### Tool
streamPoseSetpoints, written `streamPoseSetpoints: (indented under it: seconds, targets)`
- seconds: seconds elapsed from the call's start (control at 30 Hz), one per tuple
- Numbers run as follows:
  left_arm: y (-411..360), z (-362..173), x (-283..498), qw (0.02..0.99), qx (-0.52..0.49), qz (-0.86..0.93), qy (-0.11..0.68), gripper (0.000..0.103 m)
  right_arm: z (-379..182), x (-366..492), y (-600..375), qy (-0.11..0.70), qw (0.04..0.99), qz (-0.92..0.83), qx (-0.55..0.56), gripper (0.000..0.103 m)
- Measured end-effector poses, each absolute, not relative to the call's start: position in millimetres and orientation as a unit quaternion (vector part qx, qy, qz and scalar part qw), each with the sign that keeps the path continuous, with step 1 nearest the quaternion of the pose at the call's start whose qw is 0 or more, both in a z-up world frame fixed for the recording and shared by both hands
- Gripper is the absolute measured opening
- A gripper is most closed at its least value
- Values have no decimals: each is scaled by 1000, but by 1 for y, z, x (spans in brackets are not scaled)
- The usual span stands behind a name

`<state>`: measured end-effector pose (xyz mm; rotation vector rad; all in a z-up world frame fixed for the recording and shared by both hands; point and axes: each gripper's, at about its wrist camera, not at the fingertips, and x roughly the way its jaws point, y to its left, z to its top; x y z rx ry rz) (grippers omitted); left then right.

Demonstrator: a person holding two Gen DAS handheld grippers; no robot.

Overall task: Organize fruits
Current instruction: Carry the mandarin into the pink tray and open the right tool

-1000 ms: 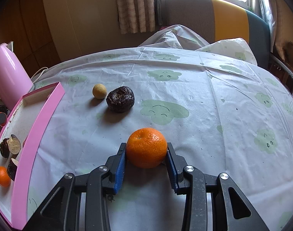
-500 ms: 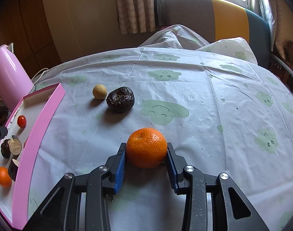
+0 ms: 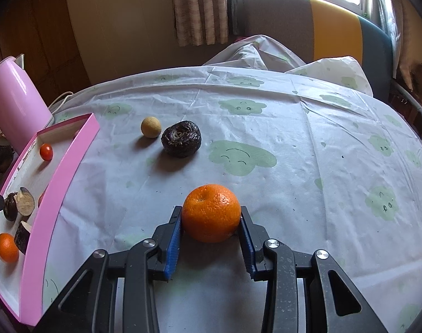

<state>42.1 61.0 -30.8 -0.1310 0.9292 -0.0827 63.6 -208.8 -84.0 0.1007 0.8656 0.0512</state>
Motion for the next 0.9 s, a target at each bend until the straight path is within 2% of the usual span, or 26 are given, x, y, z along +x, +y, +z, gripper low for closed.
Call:
streamPoseSetpoints:
  seconds: [0.47, 0.9]
  targets:
    - [61, -35, 38, 890, -61, -41, 450, 37, -76, 56, -180, 435, 893, 95, 69, 38]
    - [80, -36, 34, 890, -76, -28, 448, 37, -39, 56, -111, 420, 880, 211, 68, 38]
